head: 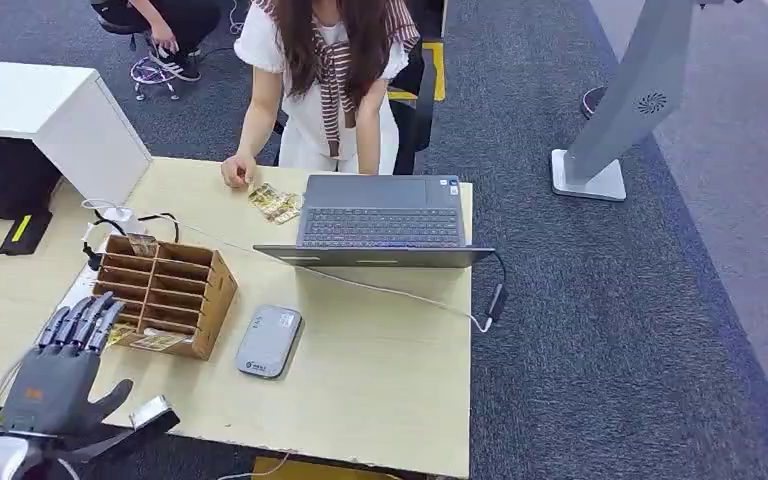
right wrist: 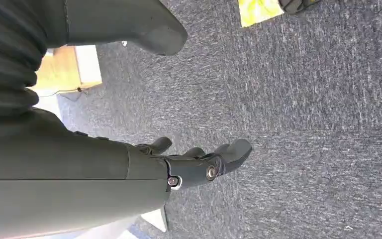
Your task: Pass the card to the sensor for recognition and then transmit it.
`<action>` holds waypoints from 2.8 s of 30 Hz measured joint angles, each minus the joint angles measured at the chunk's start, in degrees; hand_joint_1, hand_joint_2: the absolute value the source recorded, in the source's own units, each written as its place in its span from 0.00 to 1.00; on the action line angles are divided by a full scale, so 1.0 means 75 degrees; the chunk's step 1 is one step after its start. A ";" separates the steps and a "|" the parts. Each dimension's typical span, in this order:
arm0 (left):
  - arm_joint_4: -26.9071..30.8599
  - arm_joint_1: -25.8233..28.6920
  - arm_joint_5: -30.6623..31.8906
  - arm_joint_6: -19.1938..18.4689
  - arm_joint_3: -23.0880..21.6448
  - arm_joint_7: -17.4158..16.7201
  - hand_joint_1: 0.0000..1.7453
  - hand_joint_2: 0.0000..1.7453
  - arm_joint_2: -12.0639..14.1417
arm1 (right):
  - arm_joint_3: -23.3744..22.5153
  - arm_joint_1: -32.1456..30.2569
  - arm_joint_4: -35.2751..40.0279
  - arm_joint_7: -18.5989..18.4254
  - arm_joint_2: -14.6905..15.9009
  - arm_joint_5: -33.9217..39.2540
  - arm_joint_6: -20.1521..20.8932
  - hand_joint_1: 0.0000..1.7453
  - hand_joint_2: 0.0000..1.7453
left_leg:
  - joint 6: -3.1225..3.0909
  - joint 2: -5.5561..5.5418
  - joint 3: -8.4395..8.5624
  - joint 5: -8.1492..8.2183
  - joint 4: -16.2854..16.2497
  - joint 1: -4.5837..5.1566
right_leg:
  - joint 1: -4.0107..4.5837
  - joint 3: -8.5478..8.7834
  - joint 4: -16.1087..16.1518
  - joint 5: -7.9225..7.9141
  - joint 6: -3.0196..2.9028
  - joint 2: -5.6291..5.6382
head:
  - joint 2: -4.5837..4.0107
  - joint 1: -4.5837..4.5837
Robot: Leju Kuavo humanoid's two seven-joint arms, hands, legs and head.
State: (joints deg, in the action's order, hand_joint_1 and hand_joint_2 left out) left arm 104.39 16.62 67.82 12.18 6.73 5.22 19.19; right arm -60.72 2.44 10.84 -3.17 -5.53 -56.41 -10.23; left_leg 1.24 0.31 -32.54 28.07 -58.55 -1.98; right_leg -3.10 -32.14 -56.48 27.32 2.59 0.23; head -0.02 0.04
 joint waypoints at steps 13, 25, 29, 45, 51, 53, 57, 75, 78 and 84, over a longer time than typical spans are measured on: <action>-0.0933 -0.0775 0.0114 -0.0050 -0.0303 -0.0236 0.00 1.00 -0.0020 | 0.0000 0.0031 0.0000 0.0044 0.0000 -0.0123 0.0111 0.00 1.00 | -0.0001 0.0000 0.0001 -0.0004 0.0000 0.0001 | -0.0001 -0.0002 0.0000 -0.0001 0.0000 0.0005 | 0.0000 0.0006; -0.1187 -0.0850 0.0166 -0.0024 -0.0475 -0.0332 0.00 1.00 -0.0090 | 0.0000 0.0035 0.0000 0.0044 0.0000 -0.0134 0.0131 0.00 1.00 | -0.0001 0.0001 0.0001 -0.0005 0.0000 0.0001 | -0.0001 -0.0003 0.0000 -0.0001 0.0000 0.0005 | 0.0000 0.0003; -0.1277 -0.0865 0.0195 0.0040 -0.0571 -0.0376 0.00 1.00 -0.0122 | 0.0000 0.0035 0.0000 0.0044 0.0000 -0.0137 0.0131 0.00 1.00 | -0.0001 0.0001 0.0001 -0.0005 0.0000 0.0001 | -0.0001 -0.0002 0.0000 -0.0001 0.0000 0.0005 | 0.0000 0.0003; -0.1930 -0.1000 0.0536 0.1296 -0.0685 -0.0466 0.00 1.00 -0.0527 | 0.0000 0.0045 0.0000 0.0099 0.0000 -0.0274 0.0137 0.00 1.00 | -0.0001 0.0001 0.0001 -0.0005 0.0000 0.0001 | -0.0001 -0.0002 0.0000 -0.0001 0.0000 0.0005 | 0.0000 0.0006; -0.2114 -0.1075 0.0533 0.1363 -0.0685 -0.0466 0.00 1.00 -0.0618 | 0.0000 0.0048 0.0000 0.0087 0.0000 -0.0280 0.0137 0.00 1.00 | -0.0001 0.0001 0.0001 -0.0005 0.0000 0.0001 | -0.0001 -0.0002 0.0000 -0.0001 0.0000 0.0005 | 0.0000 0.0006; -0.2227 -0.1127 0.0527 0.1457 -0.0685 -0.0466 0.00 1.00 -0.0638 | 0.0000 0.0051 0.0000 0.0076 0.0000 -0.0298 0.0143 0.00 1.00 | -0.0001 0.0000 0.0000 -0.0005 0.0000 0.0001 | -0.0001 -0.0002 0.0000 -0.0001 0.0000 0.0005 | 0.0000 0.0006; -0.2448 -0.1221 0.0458 0.1689 -0.0685 -0.0432 0.00 1.00 -0.0656 | 0.0000 0.0056 0.0000 0.0076 0.0000 -0.0388 0.0160 0.00 1.00 | -0.0001 0.0001 0.0000 -0.0005 0.0000 0.0001 | -0.0001 -0.0002 0.0000 -0.0001 0.0000 0.0005 | 0.0000 0.0006; -0.2769 -0.1295 0.0367 0.1856 -0.0679 -0.0216 1.00 1.00 -0.0711 | 0.0000 0.0059 0.0000 0.0073 0.0000 -0.0370 0.0157 0.00 1.00 | -0.0001 0.0000 0.0000 -0.0005 0.0000 0.0001 | -0.0001 -0.0001 0.0000 -0.0001 0.0000 0.0005 | 0.0000 0.0006; -0.2787 -0.1294 0.0300 0.1868 -0.0670 -0.0184 1.00 1.00 -0.0711 | 0.0000 0.0060 0.0000 0.0090 0.0000 -0.0370 0.0157 0.00 1.00 | -0.0001 0.0000 -0.0001 -0.0005 0.0000 0.0001 | -0.0001 -0.0001 0.0000 -0.0001 0.0000 0.0005 | 0.0000 0.0006; -0.2833 -0.1297 0.0245 0.1888 -0.0606 -0.0117 1.00 1.00 -0.0711 | 0.0000 0.0061 0.0000 0.0093 0.0000 -0.0370 0.0157 0.00 1.00 | -0.0001 0.0000 -0.0001 -0.0005 0.0000 0.0001 | -0.0001 -0.0001 0.0000 -0.0001 0.0000 0.0005 | 0.0000 0.0006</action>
State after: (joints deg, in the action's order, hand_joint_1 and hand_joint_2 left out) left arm 83.15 6.89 69.66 26.34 2.18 4.35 13.86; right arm -60.72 2.90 10.84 -2.47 -5.53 -59.19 -9.05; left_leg 1.24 0.31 -32.54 28.04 -58.55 -1.97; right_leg -3.11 -32.15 -56.48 27.31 2.59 0.26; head -0.02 0.09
